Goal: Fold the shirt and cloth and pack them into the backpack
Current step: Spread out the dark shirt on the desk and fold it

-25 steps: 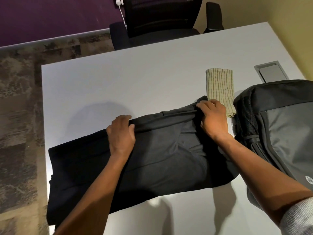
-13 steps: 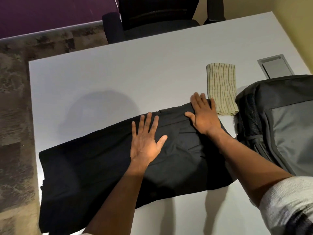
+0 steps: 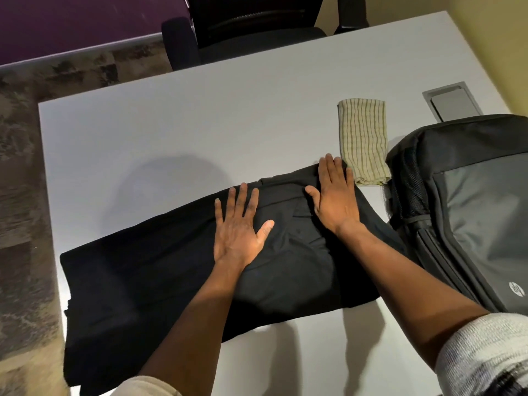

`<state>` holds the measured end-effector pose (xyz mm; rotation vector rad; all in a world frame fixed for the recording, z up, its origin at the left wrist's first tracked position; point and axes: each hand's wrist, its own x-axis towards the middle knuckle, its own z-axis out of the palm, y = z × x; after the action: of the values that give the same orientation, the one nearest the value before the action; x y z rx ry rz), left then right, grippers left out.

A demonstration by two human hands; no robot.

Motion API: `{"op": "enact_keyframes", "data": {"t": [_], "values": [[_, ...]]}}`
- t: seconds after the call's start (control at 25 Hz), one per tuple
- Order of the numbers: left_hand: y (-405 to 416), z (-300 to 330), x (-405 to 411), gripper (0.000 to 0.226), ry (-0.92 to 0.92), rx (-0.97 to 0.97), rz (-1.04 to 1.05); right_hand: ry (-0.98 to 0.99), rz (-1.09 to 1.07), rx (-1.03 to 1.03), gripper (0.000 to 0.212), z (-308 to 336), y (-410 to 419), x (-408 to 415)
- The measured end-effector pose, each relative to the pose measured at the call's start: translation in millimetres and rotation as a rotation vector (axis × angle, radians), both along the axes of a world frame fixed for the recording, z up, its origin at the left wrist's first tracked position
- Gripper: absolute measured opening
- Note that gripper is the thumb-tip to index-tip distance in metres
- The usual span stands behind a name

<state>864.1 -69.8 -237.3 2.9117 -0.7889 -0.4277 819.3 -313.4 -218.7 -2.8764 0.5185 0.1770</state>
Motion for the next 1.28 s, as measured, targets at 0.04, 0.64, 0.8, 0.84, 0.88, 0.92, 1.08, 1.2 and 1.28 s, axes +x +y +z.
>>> {"op": "enact_keyframes", "data": {"t": [0.04,0.64,0.8,0.84,0.88,0.92,1.08,1.2,1.28], "values": [[-0.2,2.4,-0.5,0.080,-0.002,-0.010,0.007,-0.045,0.034,0.026,0.072,4.8,6.4,-7.9],[-9.5,0.7,-28.3,0.075,-0.015,-0.015,-0.038,-0.028,-0.205,0.099,0.072,-21.2,-10.1,-67.4],[-8.7,-1.2,-27.9,0.076,-0.017,0.003,-0.032,0.042,-0.221,0.101,0.077,-14.7,-7.4,-51.1],[-9.1,-1.4,-27.8,0.076,-0.016,-0.001,-0.032,0.033,-0.200,0.105,0.077,-12.7,-3.6,-51.7],[-9.3,-1.4,-28.3,0.075,-0.016,-0.008,-0.032,0.009,-0.157,0.110,0.076,-11.7,1.5,-55.7],[-9.5,-0.3,-29.3,0.075,-0.018,-0.013,-0.026,-0.018,-0.095,0.106,0.076,-11.9,7.9,-62.3],[3.1,1.8,-47.8,0.074,-0.026,-0.030,0.001,0.008,0.077,0.036,0.073,-24.2,8.9,-84.0],[27.6,-2.7,-55.4,0.075,-0.042,0.010,-0.021,0.010,0.007,0.038,0.070,-25.6,-8.5,-75.7],[46.2,-3.5,-53.1,0.075,-0.052,0.004,-0.011,0.018,-0.039,0.042,0.070,-20.5,-16.5,-75.1]]}}
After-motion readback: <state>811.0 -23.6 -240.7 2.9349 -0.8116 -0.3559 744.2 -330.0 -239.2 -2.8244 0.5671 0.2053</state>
